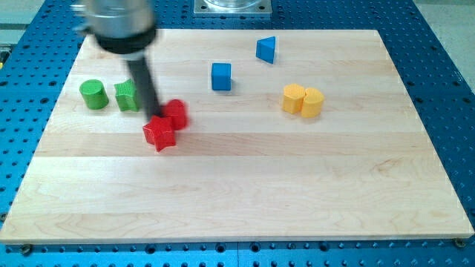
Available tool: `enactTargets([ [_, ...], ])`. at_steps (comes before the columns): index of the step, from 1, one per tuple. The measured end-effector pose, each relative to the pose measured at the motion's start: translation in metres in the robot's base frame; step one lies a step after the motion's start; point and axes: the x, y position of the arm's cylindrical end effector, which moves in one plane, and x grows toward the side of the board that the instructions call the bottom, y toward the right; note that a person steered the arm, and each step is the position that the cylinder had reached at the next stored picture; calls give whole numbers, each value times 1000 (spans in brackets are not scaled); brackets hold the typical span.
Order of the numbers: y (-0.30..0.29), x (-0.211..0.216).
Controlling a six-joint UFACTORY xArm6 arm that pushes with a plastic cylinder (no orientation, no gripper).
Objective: Push the red circle into the yellow blocks
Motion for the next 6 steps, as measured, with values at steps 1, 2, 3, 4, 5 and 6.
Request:
enactTargets([
  [1,22,0],
  [2,-5,17],
  [3,89,0],
  [4,108,-1],
  [5,106,92],
  [6,-40,111],
])
